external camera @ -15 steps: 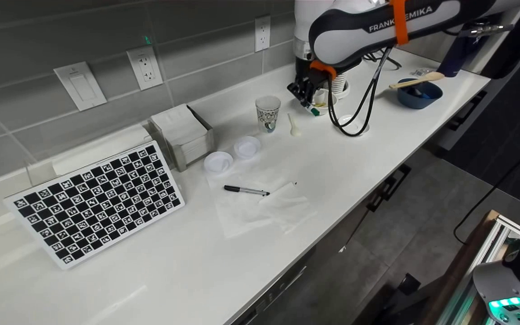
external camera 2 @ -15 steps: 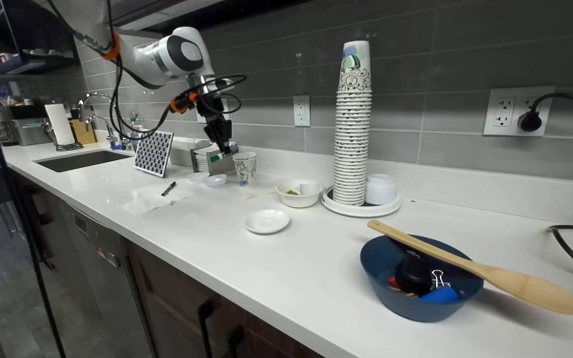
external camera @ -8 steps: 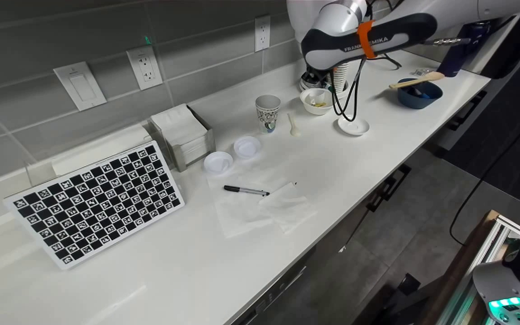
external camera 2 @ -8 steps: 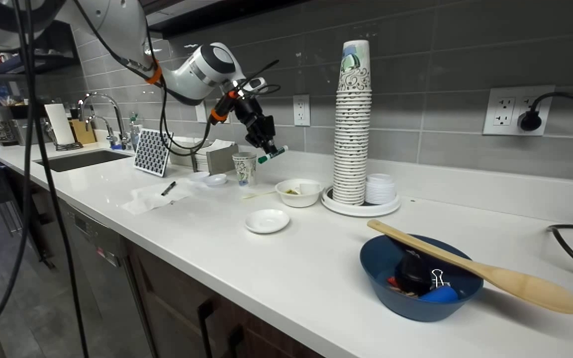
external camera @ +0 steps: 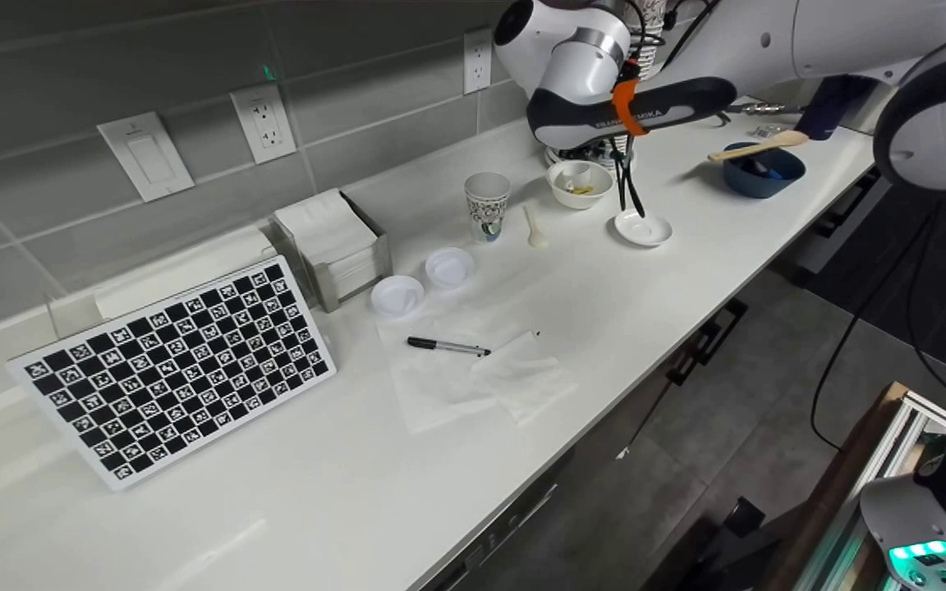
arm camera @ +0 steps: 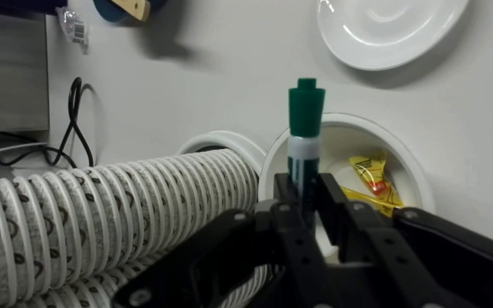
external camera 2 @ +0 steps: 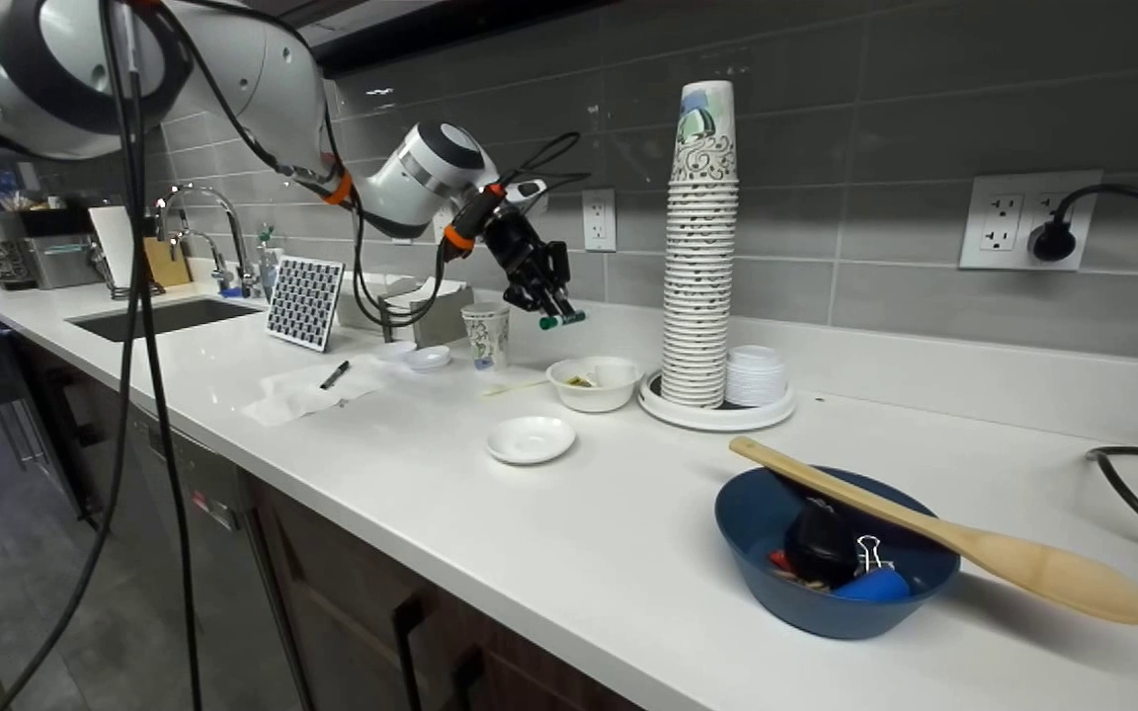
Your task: Put the green marker inside the the white bowl on the right
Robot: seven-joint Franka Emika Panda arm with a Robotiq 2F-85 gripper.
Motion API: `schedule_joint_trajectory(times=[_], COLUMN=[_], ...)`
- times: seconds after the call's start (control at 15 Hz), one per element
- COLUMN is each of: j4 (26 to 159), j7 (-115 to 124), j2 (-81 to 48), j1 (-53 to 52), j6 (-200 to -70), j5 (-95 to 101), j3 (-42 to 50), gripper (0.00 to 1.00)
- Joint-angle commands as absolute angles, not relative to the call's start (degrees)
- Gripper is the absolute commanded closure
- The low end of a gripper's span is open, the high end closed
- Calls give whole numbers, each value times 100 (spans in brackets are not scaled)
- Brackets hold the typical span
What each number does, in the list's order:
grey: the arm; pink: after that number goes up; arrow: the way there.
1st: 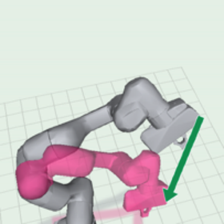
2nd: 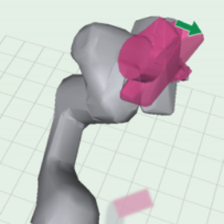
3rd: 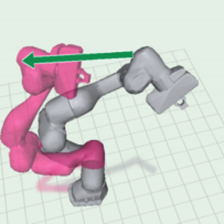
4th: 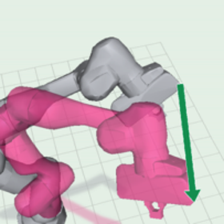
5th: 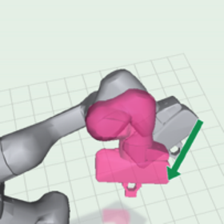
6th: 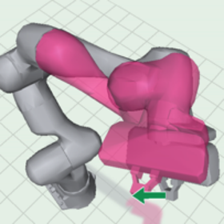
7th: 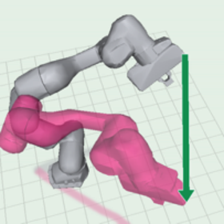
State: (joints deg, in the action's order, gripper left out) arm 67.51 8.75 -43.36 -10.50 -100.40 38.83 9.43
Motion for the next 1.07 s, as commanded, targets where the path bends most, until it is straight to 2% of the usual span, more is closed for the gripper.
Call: schedule_joint_trajectory(times=[0.0, 0.13, 0.2, 0.33, 0.73, 0.87, 1.0], j4=[6024, 5827, 5754, 5619, 5346, 5608, 6027], j7=[350, 179, 124, 10, -153, -492, -740], j2=[-4830, -4988, -5051, -5153, -5063, -4639, -4178], j1=[-946, -929, -935, -929, -769, -691, -657], j6=[-9911, -9804, -9705, -9613, -9435, -9578, -9726], j5=[4164, 4172, 4164, 4169, 3631, 3275, 2976], j3=[912, 928, 950, 972, 728, 487, 336], gripper=[95, 95, 56, 48, 5, 0, 0])
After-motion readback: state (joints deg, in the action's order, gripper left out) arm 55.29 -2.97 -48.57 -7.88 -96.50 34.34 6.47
